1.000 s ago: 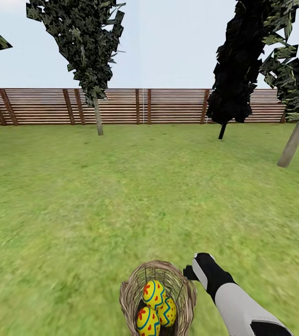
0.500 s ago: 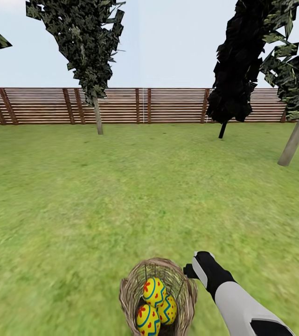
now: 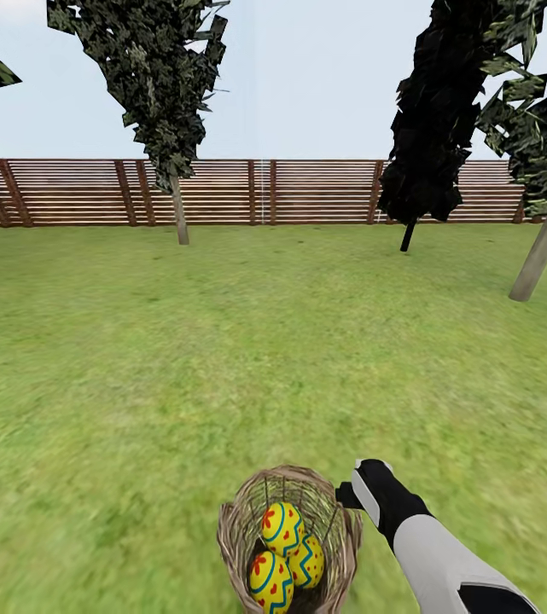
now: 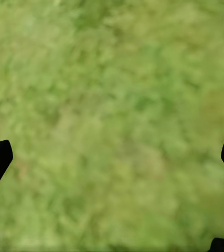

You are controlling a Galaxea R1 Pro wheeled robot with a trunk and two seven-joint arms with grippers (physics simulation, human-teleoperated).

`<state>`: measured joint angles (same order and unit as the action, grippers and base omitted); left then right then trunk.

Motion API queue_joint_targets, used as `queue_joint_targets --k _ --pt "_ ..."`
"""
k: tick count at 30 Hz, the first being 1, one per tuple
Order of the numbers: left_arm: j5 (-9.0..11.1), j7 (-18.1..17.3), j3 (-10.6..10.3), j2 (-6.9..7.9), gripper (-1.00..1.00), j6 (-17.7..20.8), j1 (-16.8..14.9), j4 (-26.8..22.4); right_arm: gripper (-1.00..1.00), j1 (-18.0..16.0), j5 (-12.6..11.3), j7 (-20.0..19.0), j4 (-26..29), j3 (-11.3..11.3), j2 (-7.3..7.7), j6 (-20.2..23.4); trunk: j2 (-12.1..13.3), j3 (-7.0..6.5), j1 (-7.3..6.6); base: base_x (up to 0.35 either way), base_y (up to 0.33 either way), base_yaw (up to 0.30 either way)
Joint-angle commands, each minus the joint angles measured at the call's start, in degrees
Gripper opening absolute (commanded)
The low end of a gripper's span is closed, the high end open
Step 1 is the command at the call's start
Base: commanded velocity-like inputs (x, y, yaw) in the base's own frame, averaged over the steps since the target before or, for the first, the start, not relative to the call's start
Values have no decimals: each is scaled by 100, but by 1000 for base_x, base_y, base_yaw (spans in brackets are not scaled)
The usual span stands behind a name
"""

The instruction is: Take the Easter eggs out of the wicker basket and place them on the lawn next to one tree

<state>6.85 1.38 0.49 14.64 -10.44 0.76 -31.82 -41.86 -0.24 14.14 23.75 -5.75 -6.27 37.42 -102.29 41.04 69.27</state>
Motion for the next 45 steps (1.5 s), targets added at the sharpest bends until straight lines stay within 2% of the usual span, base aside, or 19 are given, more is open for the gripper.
queue_joint_targets --k 1,12,24,45 --pt "54 12 -14 3 100 -4 3 -9 100 -1 -3 18 8 -28 -7 20 -44 23 22 0 0 0" --pt "58 27 -14 4 100 7 3 -9 100 -6 5 15 23 -39 15 26 -485 220 264 0 0 0" --pt "62 29 -14 -3 100 7 3 -12 100 -156 -14 19 8 -61 184 75 -966 436 528 0 0 0" --pt "61 31 -14 -4 100 7 3 -13 100 -366 -29 29 -10 -23 127 116 -1809 813 989 0 0 0"
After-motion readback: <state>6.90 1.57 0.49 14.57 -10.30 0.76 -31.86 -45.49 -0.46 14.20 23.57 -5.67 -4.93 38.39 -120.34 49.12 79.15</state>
